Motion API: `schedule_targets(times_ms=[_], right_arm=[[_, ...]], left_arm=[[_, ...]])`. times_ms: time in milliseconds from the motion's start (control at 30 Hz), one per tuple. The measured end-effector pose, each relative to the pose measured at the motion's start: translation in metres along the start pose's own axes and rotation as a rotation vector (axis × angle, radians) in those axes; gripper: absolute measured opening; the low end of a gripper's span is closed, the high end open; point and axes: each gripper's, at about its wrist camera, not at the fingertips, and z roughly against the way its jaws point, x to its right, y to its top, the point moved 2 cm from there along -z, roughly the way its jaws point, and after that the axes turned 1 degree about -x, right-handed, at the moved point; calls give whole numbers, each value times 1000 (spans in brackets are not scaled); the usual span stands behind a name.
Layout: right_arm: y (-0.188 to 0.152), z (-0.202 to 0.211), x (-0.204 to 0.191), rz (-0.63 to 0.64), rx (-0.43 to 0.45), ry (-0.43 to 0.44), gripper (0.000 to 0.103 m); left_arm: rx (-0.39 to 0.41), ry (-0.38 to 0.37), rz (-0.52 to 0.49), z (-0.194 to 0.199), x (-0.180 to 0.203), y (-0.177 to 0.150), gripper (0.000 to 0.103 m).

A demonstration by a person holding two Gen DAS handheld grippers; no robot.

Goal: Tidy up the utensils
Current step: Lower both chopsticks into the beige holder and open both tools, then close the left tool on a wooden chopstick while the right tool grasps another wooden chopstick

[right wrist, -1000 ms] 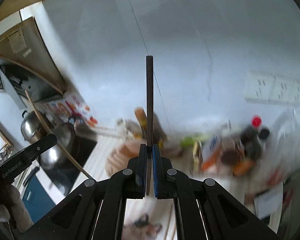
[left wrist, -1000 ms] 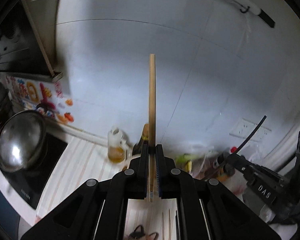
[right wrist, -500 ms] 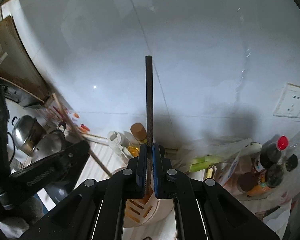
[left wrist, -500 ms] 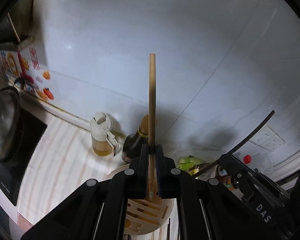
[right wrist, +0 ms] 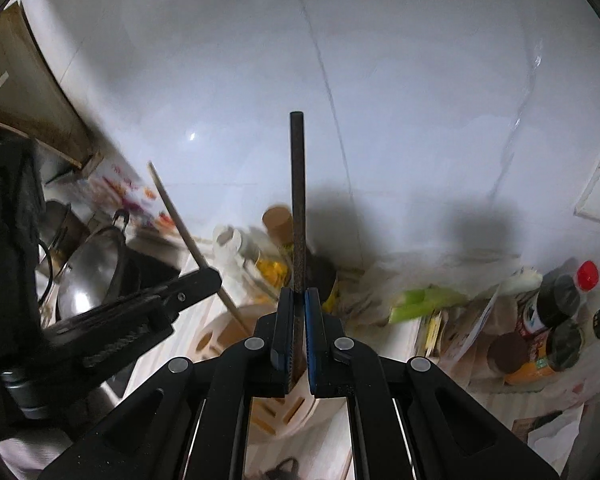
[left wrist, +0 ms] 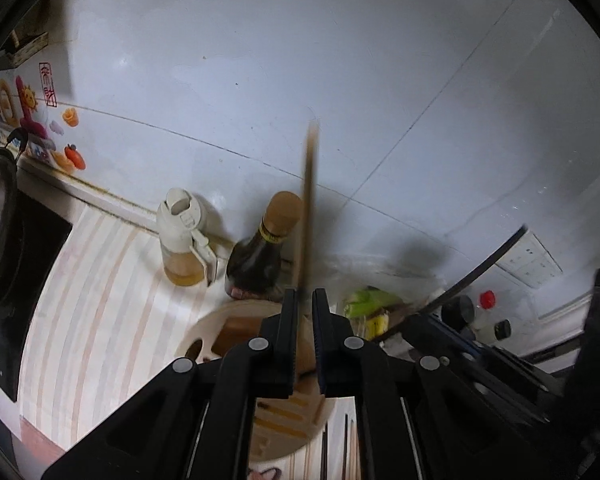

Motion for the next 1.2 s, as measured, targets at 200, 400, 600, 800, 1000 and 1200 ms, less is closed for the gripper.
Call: schedule_targets(times_ms=[200,400,600,800,1000,1200], right_arm=[[-11,23,14,-53,1,22,46],[-42,66,37,-98,46,-45,60],[-93,88,73,-167,60,-135,83],[-160,71,113,-215,-9,-215,93],[-224,32,150,-249,-141,-251,88],[-279,-14,199,-297,-318,-246,40]], left_arm=[[94,120,-71,42,0,-9,75],[189,218,-97,74,-14,-46,96],[190,256,-114,68,-19,-98,103],[74,262,-167,26,-6,-151,103],[-101,317,-212,-48,0,-210,103],[-316,287,-186,-131,-5,-260,85]])
